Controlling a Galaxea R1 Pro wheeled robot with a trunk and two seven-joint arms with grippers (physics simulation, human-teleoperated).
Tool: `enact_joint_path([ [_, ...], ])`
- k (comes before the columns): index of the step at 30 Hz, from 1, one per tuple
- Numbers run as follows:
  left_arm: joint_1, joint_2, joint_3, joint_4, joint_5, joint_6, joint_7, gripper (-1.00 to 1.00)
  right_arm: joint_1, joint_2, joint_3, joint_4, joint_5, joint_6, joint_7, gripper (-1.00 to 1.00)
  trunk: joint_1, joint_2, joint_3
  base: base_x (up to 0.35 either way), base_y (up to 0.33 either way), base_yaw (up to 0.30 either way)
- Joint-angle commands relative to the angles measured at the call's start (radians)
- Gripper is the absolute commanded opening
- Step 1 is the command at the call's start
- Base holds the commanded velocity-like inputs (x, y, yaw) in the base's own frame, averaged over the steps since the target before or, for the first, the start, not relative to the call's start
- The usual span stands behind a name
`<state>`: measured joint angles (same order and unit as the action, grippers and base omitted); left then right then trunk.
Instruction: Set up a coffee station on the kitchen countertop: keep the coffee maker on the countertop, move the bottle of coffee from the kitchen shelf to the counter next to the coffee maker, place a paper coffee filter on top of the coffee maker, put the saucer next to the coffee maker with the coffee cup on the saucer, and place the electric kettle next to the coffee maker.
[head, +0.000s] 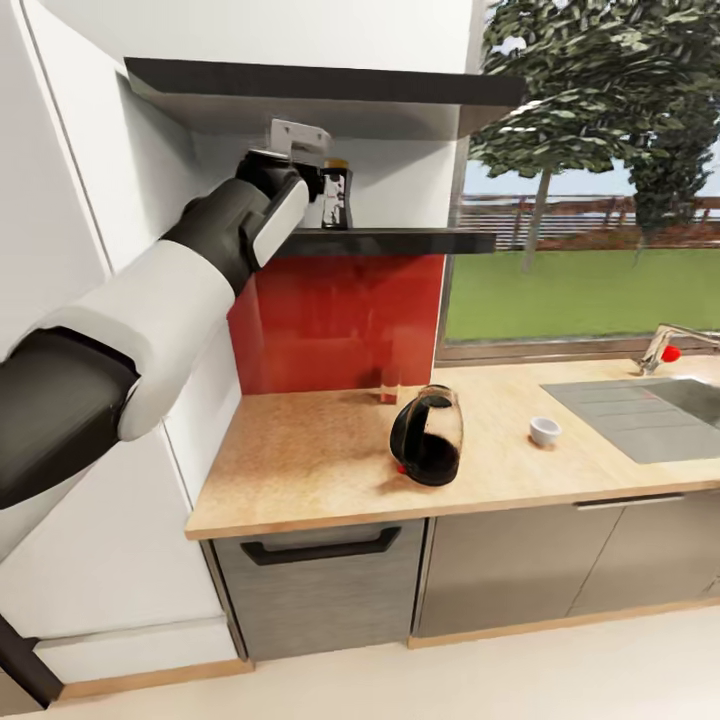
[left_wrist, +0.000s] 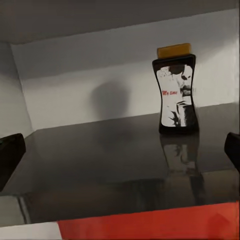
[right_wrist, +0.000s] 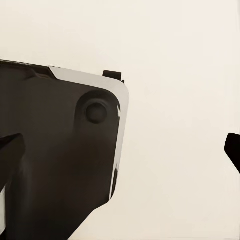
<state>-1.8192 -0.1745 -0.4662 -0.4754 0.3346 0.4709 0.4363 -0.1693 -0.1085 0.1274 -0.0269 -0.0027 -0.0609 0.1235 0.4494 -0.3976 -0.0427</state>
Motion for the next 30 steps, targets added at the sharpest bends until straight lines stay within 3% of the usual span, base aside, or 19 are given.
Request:
enact_joint_path([
  [1, 0.002, 0.0, -0.004, 0.001, 0.009, 0.0, 0.008, 1.0, -0.001, 0.0, 0.006, 0.001, 0.0, -0.004, 0.002, 1.0, 0.001, -0.002, -0.002, 0.0, 0.0, -0.297],
  [9, 0.033, 0.0, -0.002, 0.008, 0.007, -0.071, 0.015, 1.0, -0.001, 0.0, 0.007, 0.001, 0.0, -0.004, 0.002, 1.0, 0.001, -0.002, -0.002, 0.023, 0.0, -0.241],
  [18, 0.032, 0.0, -0.003, -0.004, 0.005, -0.074, 0.022, 1.0, -0.001, 0.0, 0.011, 0.001, 0.002, -0.006, -0.002, 1.0, 0.001, -0.002, -0.002, 0.092, 0.0, -0.012],
  [22, 0.032, 0.0, -0.003, -0.007, 0.005, -0.074, 0.065, 1.0, -0.001, 0.0, 0.009, 0.001, 0.003, -0.007, -0.001, 1.0, 0.001, -0.002, -0.002, 0.003, 0.0, 0.0],
  [30, 0.031, 0.0, 0.013, -0.026, 0.007, -0.074, 0.083, 1.0, -0.001, -0.002, 0.009, 0.001, 0.003, -0.007, -0.001, 1.0, 0.001, -0.002, -0.002, 0.124, 0.0, 0.0],
])
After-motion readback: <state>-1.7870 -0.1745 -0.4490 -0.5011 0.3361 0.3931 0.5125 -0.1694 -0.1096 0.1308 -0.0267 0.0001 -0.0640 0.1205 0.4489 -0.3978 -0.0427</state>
